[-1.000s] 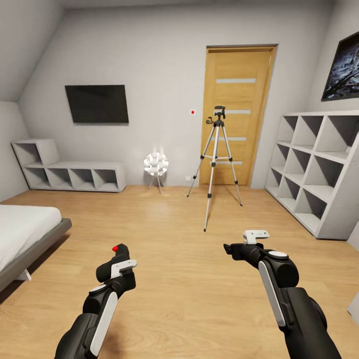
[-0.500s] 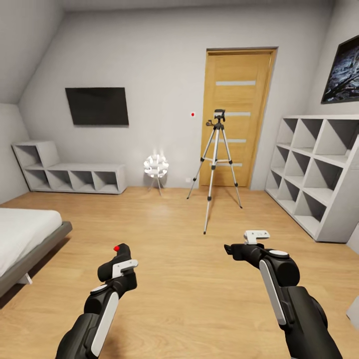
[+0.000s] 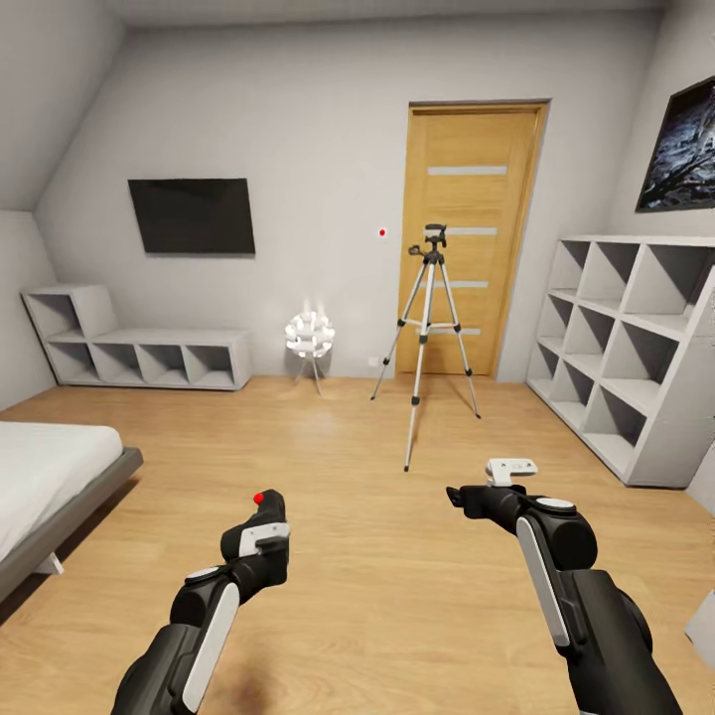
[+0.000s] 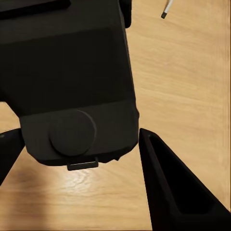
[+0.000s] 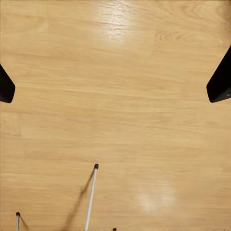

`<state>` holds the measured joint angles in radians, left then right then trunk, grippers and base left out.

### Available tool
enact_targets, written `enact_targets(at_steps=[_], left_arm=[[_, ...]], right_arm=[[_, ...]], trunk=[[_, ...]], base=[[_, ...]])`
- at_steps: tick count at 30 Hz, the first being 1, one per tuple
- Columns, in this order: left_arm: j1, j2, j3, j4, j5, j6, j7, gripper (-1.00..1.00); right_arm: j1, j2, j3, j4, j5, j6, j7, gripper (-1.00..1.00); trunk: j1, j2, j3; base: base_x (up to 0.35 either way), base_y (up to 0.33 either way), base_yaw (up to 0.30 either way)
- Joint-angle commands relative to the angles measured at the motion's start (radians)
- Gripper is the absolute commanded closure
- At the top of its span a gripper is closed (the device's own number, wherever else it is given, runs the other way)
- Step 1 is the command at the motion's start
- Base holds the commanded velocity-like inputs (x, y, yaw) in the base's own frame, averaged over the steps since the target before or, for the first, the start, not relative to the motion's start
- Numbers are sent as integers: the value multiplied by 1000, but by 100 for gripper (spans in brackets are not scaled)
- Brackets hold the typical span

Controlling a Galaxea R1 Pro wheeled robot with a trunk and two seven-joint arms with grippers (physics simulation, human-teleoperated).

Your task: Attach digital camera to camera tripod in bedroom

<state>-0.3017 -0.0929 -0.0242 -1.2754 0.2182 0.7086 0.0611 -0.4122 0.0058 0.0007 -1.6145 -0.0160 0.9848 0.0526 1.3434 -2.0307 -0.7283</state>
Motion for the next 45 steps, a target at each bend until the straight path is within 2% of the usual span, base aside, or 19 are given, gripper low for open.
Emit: enact_targets(at_steps=[1,10,16,27,45], left_arm=[[0,1,0,-1,5,12,-6,100],[-2,4,7,11,4,62,-71,100],[-5,6,9,18,2,95,-93,100],[-9,12,12,29,1,105,-100,100],[-10,14,12,34,-4,105,-93,100]], right_arm=[[-1,0,-1,-1,-1,4,2,-100],[0,0,0,-1,-1,5,1,-100],[0,0,0,-1,-1,5,2,-100],[2,0,2,-1,-1,5,1,-100],[9,-1,12,-1,0,4,2,-100]], trunk=[[-4,7,2],[-39,70,30],[-62,112,49],[-104,189,84],[-173,315,140]], base=[[0,0,-79],[0,0,-101],[0,0,-120],[0,0,-112],[0,0,-12]])
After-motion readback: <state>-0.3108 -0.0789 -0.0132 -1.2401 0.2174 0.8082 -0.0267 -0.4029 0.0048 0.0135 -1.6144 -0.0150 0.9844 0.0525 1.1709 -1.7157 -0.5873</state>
